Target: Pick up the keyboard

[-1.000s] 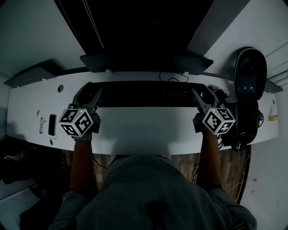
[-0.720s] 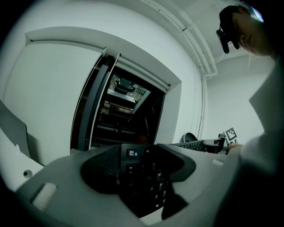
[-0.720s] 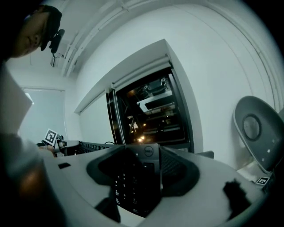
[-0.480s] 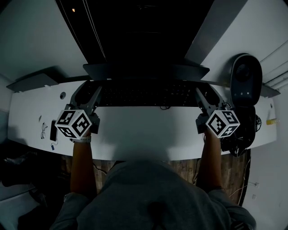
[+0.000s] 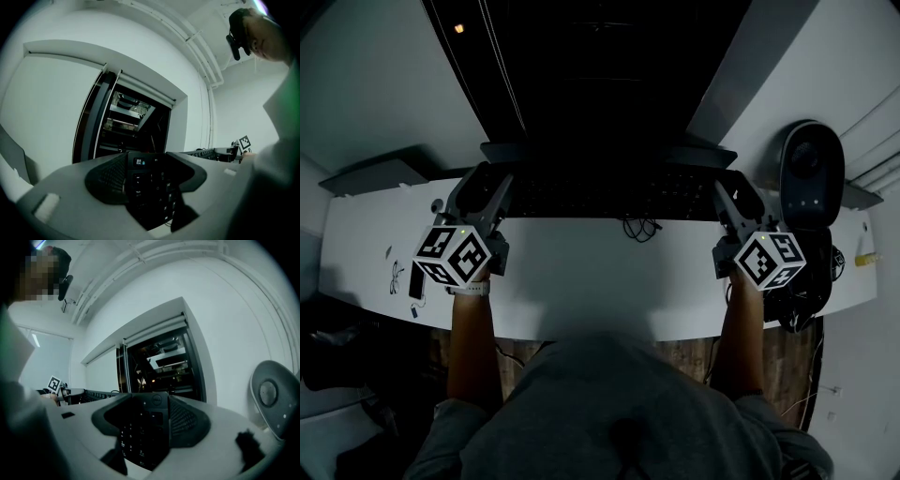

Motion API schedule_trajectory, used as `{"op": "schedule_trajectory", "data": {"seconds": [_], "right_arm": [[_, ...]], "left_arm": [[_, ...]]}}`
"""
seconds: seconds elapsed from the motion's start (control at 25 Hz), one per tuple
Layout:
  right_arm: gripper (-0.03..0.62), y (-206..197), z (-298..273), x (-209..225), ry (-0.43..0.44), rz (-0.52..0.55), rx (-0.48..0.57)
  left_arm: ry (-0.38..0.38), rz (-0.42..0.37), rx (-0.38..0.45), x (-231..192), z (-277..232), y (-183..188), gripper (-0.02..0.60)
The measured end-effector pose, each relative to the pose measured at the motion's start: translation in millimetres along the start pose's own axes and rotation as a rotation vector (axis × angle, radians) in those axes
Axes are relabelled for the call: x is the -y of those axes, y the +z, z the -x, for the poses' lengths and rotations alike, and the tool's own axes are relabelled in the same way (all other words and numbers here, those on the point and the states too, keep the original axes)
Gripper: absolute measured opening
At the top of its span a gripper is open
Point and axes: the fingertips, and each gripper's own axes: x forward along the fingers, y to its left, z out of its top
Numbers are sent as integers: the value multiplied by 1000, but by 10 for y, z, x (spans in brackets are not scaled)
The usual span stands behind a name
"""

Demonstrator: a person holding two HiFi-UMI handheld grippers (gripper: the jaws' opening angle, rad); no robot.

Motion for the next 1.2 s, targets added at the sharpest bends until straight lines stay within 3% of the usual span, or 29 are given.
{"op": "schedule_trajectory", "data": {"seconds": [1.2], "right_arm": [[252,-48,3,55,-9,1,27]], "left_arm": [[-17,-28,22,4,-72,-7,250]]}}
